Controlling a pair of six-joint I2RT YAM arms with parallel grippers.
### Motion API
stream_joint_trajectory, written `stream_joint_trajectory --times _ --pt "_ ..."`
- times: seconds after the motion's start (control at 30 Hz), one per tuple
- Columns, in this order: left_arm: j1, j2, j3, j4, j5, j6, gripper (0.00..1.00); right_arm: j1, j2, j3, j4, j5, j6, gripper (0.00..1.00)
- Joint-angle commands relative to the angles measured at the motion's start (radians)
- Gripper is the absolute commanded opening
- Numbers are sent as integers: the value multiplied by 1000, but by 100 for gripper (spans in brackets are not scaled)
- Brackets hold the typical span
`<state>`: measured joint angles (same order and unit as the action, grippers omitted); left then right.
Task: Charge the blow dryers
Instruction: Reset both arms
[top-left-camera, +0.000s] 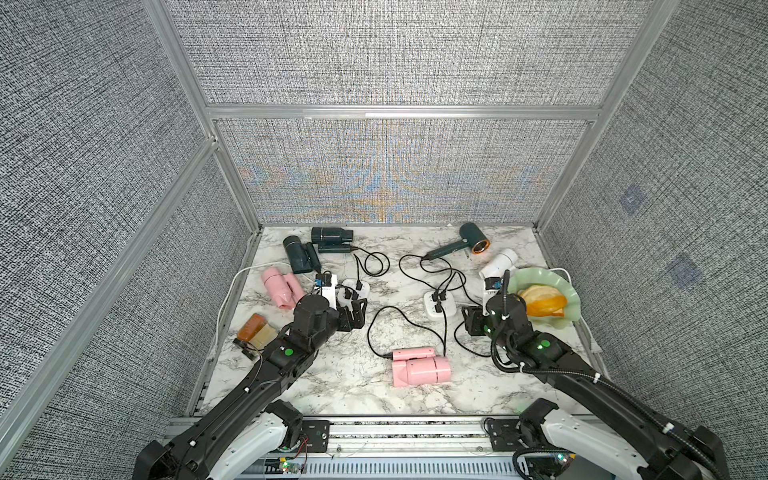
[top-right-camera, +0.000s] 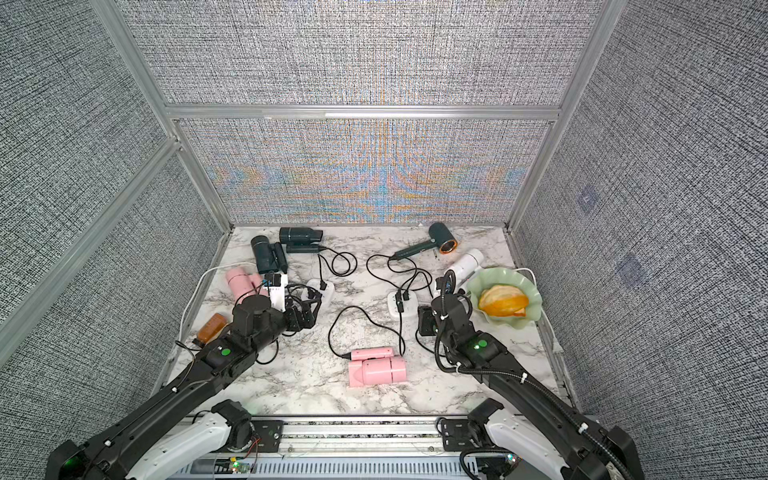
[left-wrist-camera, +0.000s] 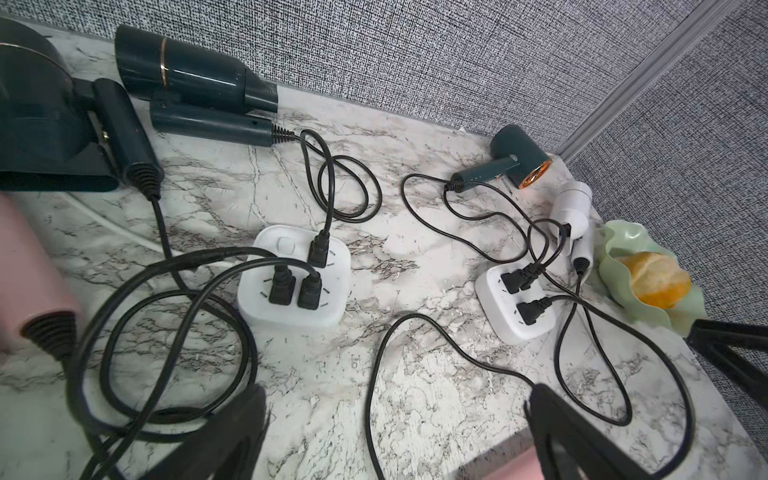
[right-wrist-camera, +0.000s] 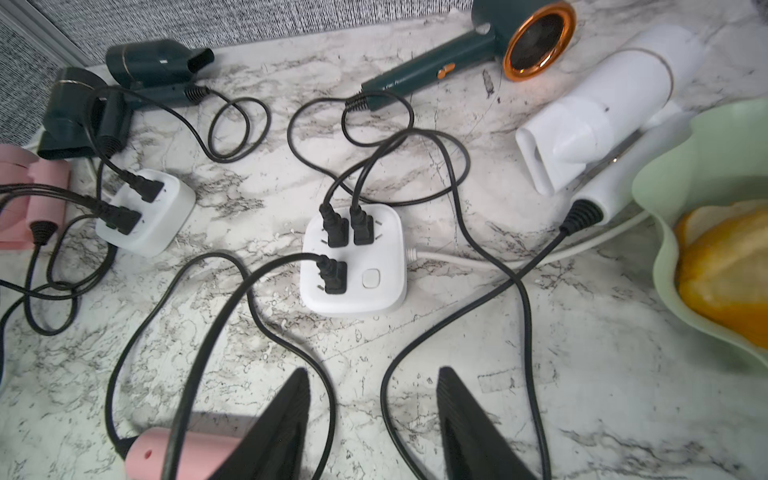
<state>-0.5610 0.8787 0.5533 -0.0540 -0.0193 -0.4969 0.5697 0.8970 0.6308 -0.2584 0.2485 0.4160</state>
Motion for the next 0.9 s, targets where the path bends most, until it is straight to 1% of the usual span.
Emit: stream_joint_trajectory --times 0.0,0.03,0.1,0.2,0.27,0.37,0.43,0.5,0.57,0.63,0.7,0.8,0.83,0.87 --pt "3 2 -15 32 -17 0 100 -3 -23 18 -37 37 -24 68" --pt "3 2 -18 28 -43 -7 100 -4 -29 23 -41 44 -25 73" --pt "3 2 -16 4 -115 -33 99 -8 -41 36 -47 55 -24 86" --pt "2 -8 -28 -9 -190 -29 99 -7 -58 41 -45 87 -16 99" --pt "3 -16 -34 -23 -250 -26 99 -7 -64 37 -36 122 -9 99" --pt "3 -27 -40 -27 -317 11 99 -7 -65 43 -39 144 -32 99" --pt "3 -30 -52 7 -362 61 99 -7 -64 55 -62 177 -27 99" --pt "3 -27 -65 43 -438 107 99 -7 -74 50 -65 187 -35 99" --pt "3 -9 -64 51 -531 144 99 -7 -90 22 -33 193 -46 99" --pt "3 11 -77 102 -561 247 99 -7 -110 -9 11 207 -55 99" --pt "4 34 -100 160 -622 271 99 -7 -129 -39 51 220 -76 99" --pt "30 73 -142 260 -641 335 99 -7 -144 -87 109 260 -122 99" --pt "47 85 -155 281 -636 333 99 -7 -145 -99 123 278 -128 99" --pt "74 98 -172 316 -605 342 99 -7 -145 -107 134 294 -130 99"
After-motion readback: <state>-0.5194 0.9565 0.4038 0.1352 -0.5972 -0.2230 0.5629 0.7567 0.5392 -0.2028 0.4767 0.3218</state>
